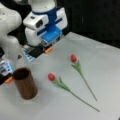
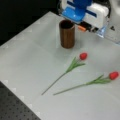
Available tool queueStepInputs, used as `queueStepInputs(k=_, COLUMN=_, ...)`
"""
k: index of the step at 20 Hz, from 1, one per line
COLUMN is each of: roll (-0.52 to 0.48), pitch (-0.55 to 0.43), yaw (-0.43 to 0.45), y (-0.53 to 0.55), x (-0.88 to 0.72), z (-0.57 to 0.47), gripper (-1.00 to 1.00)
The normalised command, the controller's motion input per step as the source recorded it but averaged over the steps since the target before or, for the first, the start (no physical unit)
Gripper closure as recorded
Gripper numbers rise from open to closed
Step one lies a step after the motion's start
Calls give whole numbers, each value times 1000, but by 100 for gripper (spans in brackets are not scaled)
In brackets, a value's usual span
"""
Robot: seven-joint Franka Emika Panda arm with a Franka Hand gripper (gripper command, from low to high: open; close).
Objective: Flower insertion into a vase
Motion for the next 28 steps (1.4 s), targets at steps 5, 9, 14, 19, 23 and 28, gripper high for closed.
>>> queueStepInputs(k=5, roll=-18, pitch=-22, yaw=220, y=-58, x=116, z=-166, gripper=-100)
queueStepInputs(k=9, roll=-19, pitch=-55, yaw=152, y=-165, x=295, z=-409, gripper=-100)
queueStepInputs(k=14, roll=-42, pitch=32, yaw=145, y=-194, x=264, z=-275, gripper=-100)
queueStepInputs(k=19, roll=-80, pitch=47, yaw=140, y=-187, x=302, z=-253, gripper=-100)
queueStepInputs(k=23, roll=-46, pitch=95, yaw=133, y=-162, x=341, z=-298, gripper=-100)
queueStepInputs(k=28, roll=-16, pitch=79, yaw=153, y=-181, x=320, z=-236, gripper=-100)
